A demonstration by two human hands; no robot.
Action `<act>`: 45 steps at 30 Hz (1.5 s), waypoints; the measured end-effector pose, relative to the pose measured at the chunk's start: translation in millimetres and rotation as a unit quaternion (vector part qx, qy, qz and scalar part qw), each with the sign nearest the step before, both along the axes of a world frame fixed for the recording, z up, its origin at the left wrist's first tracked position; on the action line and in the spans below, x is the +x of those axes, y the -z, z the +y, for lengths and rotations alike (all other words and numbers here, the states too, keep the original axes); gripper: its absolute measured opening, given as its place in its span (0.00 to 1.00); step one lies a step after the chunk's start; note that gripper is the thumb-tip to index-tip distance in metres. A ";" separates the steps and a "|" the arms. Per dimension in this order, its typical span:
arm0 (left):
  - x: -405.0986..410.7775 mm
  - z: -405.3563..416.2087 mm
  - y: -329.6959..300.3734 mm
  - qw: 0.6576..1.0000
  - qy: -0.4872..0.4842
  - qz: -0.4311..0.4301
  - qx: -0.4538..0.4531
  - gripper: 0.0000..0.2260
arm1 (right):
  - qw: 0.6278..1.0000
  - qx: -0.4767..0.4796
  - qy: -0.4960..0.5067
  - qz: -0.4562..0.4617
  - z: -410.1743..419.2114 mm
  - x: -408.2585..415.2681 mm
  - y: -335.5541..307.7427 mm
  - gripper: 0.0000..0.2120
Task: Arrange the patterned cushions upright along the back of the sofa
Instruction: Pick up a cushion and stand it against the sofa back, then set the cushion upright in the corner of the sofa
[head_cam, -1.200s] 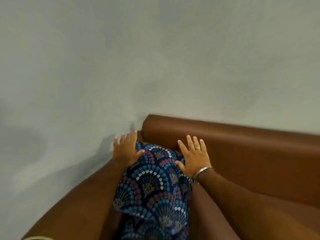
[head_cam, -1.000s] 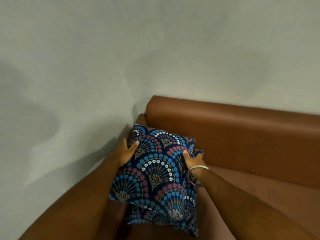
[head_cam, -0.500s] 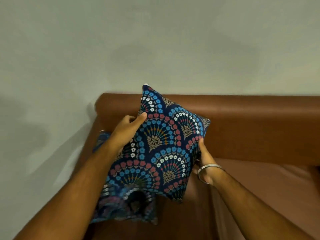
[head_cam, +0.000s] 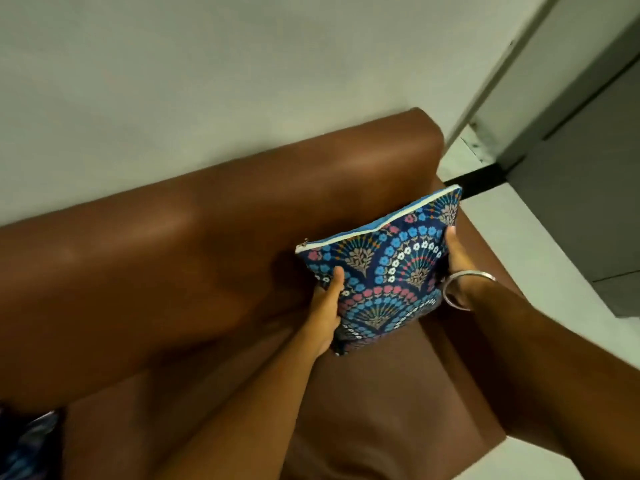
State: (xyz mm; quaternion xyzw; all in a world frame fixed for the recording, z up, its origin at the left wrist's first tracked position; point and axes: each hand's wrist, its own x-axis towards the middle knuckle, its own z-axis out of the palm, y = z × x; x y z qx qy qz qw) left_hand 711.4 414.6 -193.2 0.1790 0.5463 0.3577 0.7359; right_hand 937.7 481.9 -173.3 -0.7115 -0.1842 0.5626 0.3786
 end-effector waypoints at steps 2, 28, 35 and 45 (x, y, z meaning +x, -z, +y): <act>29.8 27.6 21.4 0.999 0.011 0.032 0.000 0.43 | 1.000 0.015 0.002 -0.003 14.7 17.2 12.3 0.29; -675.8 -405.3 -35.8 0.762 -0.125 0.606 -0.192 0.36 | 0.820 -0.189 -0.539 0.036 -302.4 -649.7 82.1 0.27; -709.3 -414.1 -14.4 0.865 -0.225 0.408 -0.188 0.32 | 0.828 -0.265 -0.495 0.012 -338.3 -685.0 112.6 0.61; -551.5 -374.7 -109.4 0.876 -0.311 0.367 0.005 0.13 | 0.911 -0.027 -0.395 0.113 -299.0 -501.6 21.4 0.51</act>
